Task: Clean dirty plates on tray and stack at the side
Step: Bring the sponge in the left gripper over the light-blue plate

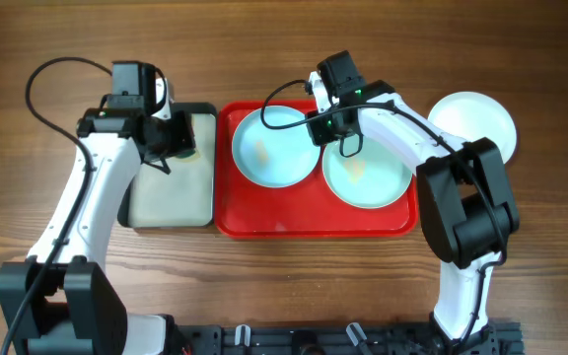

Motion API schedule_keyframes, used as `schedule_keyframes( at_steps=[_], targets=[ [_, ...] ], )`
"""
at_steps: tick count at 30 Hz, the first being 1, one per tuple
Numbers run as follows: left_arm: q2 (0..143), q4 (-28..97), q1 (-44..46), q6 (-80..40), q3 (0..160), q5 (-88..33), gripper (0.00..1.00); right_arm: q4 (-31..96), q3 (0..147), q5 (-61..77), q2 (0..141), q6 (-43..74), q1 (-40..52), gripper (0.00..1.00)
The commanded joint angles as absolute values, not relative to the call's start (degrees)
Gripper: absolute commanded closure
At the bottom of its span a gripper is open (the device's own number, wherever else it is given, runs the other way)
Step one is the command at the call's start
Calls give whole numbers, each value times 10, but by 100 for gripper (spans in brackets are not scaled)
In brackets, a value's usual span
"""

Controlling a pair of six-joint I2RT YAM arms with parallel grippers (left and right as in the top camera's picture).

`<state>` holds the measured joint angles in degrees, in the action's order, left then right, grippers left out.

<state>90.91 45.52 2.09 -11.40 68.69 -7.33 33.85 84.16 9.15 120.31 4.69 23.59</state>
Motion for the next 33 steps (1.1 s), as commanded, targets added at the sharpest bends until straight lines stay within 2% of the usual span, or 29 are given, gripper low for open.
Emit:
schedule_keyframes(
  at_steps=[1,3,14,33],
  targets=[
    [909,437,60,-109,686,-75,96,339,848,90,1189,63,238,93],
    [910,432,80,-120,686,-75,96,342,848,90,1189,64,238,96],
    [922,356,165,-202,686,-74,96,354,848,90,1189,99,238,96],
    [1028,320,177,-260,686,-75,96,350,848,123,1189,142,238,96]
  ],
)
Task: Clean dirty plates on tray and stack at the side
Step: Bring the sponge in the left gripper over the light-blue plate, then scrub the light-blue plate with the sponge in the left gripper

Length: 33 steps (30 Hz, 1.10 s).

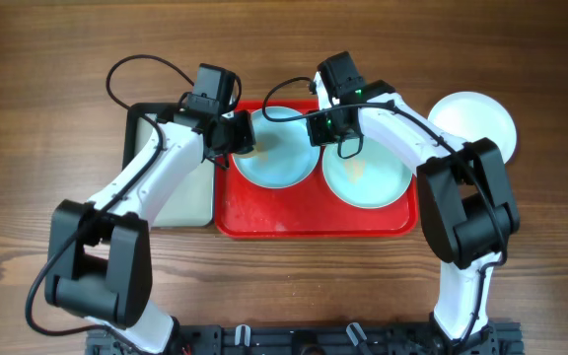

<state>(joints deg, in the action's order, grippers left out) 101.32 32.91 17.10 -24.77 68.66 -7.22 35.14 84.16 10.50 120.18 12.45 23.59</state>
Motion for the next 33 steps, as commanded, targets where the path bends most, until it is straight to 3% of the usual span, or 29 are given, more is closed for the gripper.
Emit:
schedule_keyframes(
  at_steps=[1,24,33],
  targets=[
    [1032,317,178,-260,686,-75,96,351,848,125,1189,149,238,96],
    [1132,306,204,-276,686,-71,96,352,848,125,1189,154,238,96],
    [1172,268,223,-277,686,-241,96,352,848,125,1189,154,238,96]
  ],
)
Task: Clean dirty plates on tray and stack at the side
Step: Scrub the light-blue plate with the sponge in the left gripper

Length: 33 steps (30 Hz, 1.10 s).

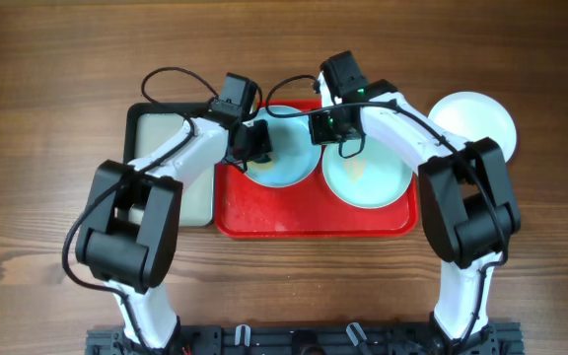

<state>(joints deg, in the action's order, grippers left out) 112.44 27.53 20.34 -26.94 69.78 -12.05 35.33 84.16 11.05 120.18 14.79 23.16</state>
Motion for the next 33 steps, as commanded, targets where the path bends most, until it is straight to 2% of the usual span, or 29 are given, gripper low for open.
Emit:
schedule_keyframes(
  at_steps=[1,5,10,18,23,33],
  targets=[
    [1172,261,223,-277,686,-260,96,352,848,125,1189,154,238,96],
    [1168,240,215,-277,695,-324,96,352,848,124,1189,154,238,96],
    [1110,310,197,-260,749,-319,96,350,848,124,1189,152,238,96],
    [1000,431,196,-263,781,-159,96,350,848,124,1189,152,238,96],
    [1014,462,201,-277,778,-144,96,350,848,124,1189,152,238,96],
    [1101,428,206,-295,778,-119,96,350,848,124,1189,152,238,96]
  ],
)
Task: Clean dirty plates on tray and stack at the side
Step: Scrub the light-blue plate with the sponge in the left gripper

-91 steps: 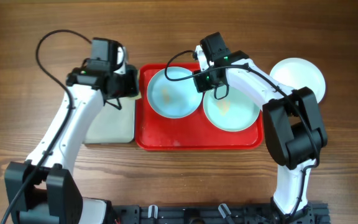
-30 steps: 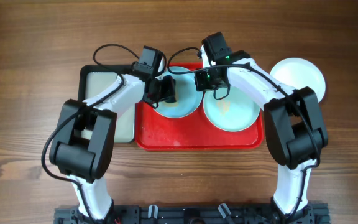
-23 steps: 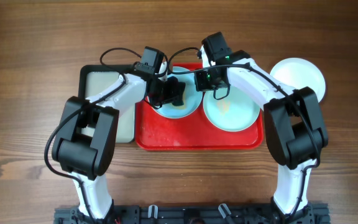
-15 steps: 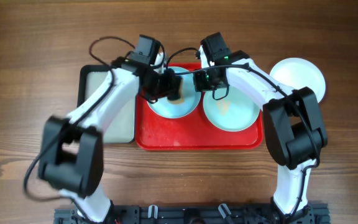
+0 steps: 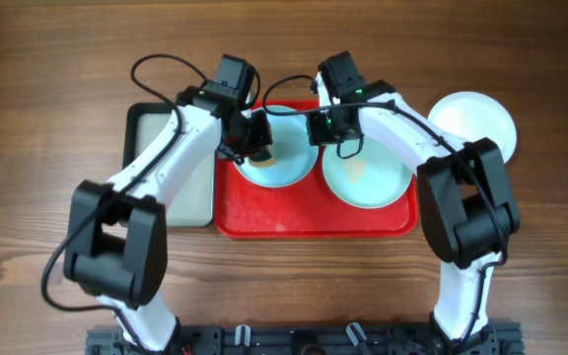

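Observation:
On the red tray (image 5: pixel 314 225) lie two pale blue plates. The left plate (image 5: pixel 289 170) has my left gripper (image 5: pixel 258 150) low over its left half, shut on a small brownish sponge (image 5: pixel 267 158) that touches the plate. My right gripper (image 5: pixel 316 128) sits at this plate's right rim and appears shut on it. A yellowish stain marks the right plate (image 5: pixel 368 177). A white plate (image 5: pixel 476 120) rests on the table right of the tray.
Left of the red tray stands a black tray (image 5: pixel 136 118) holding a beige pad (image 5: pixel 180 192). Both arms' cables loop over the back of the red tray. Wood table surrounds everything.
My left gripper has shifted slightly up and right on the left plate, and the left arm's elbow has swung outward. The right gripper stays at the plate's rim.
First my left gripper was down on the beige pad in the black tray while the right gripper stayed at the left plate's rim. Then the left gripper was at the plate's left edge, then on the plate, where it is now.

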Motion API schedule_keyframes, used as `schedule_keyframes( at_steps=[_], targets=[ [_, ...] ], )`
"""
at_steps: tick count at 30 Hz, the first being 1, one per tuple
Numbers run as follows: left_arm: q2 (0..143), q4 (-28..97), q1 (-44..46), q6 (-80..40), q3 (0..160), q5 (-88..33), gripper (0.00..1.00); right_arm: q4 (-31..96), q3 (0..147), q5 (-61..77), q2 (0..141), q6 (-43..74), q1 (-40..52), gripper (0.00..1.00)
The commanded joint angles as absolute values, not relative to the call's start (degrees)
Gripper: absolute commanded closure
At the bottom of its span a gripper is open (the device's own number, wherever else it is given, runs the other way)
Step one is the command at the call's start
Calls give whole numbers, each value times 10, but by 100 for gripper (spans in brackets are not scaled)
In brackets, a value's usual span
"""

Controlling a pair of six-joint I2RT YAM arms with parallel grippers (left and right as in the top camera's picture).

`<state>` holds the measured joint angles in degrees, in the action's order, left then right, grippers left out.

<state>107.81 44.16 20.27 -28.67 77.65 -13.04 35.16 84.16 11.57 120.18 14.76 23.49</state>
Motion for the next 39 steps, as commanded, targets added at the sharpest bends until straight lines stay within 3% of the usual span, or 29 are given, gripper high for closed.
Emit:
schedule_keyframes(
  at_steps=[1,15,25,39],
  targets=[
    [1107,424,206,-295,778,-119,96,350,848,124,1189,152,238,96],
    [1138,380,190,-307,778,-66,96,343,848,124,1189,149,238,96],
    [1148,376,183,-305,778,-106,96,343,848,124,1189,150,238,96],
    [1179,262,190,-305,778,-153,96,343,848,125,1189,149,243,96]
  ],
)
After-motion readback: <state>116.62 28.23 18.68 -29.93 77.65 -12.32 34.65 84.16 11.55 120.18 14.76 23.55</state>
